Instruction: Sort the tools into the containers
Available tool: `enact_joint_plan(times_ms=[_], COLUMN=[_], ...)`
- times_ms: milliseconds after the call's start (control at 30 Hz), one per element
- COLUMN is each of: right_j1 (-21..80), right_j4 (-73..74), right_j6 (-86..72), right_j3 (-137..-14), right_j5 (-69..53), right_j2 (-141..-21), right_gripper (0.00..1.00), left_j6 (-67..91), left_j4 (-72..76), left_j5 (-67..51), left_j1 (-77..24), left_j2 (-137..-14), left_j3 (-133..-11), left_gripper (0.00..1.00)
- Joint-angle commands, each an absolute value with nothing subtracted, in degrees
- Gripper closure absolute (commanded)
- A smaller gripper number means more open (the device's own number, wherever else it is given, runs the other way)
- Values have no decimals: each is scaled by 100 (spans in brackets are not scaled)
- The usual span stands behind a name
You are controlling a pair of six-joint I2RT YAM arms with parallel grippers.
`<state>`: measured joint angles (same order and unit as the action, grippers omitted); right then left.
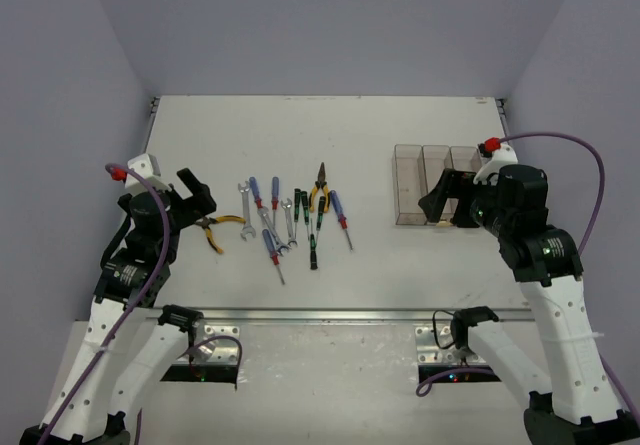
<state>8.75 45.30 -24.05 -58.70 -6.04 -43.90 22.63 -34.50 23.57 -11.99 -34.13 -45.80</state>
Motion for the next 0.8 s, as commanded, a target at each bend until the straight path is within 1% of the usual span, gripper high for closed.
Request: enact_joint_plan(times_ms=[0, 167, 233, 267, 300, 367, 467, 533, 600, 700, 767], right_j1=[861, 861, 870, 1041, 1081, 1732, 2753, 3063, 3283, 3396, 3438], right_j4=[4300, 3640, 3577, 3485, 3403, 3340, 3442, 3404, 3365, 3434, 3439], right_j6=[-2503, -2776, -2961, -2997, -3039, -3030, -2932, -2889, -2808, -2674, -2614], right_j3=[-5889, -5687, -5843, -5887, -5924, -6134, -6666, -6825, -7076, -7543, -7773], right_j5=[-725, -1597, -2183, -2309, -2169, -1592, -331, 59, 403, 551, 585], right_j2=[-4412, -4679, -5208, -5568, -5650, -6267, -7497, -7936, -8687, -9623, -10079], right_gripper=[1, 1, 1, 1, 1, 1, 1, 2, 6, 23, 29], left_j6=[2294, 2290, 2285, 2285, 2285, 2278, 2276, 2272, 2261, 2229, 2213], left_j4=[-3218, -3208, -3208, -3215, -3210, -3208, -3190, -3199, -3187, -3161, -3157], left_j5=[2418, 2448, 2452, 2445, 2437, 2428, 2408, 2398, 2353, 2291, 2257], left_j1=[-1239, -1239, -1231, -1230, -1230, -1224, -1222, -1222, -1215, -1213, -1213], left_j2=[-3436, -3406, -3419, -3426, -3428, -3430, -3460, -3491, -3532, -3610, -3641], left_j3=[-4755, -4755, -4755, -4755, -4755, -4757, -4752, -4746, -4746, -4752, -4748], left_gripper=[0, 0, 0, 0, 0, 0, 0, 0, 0, 0, 0])
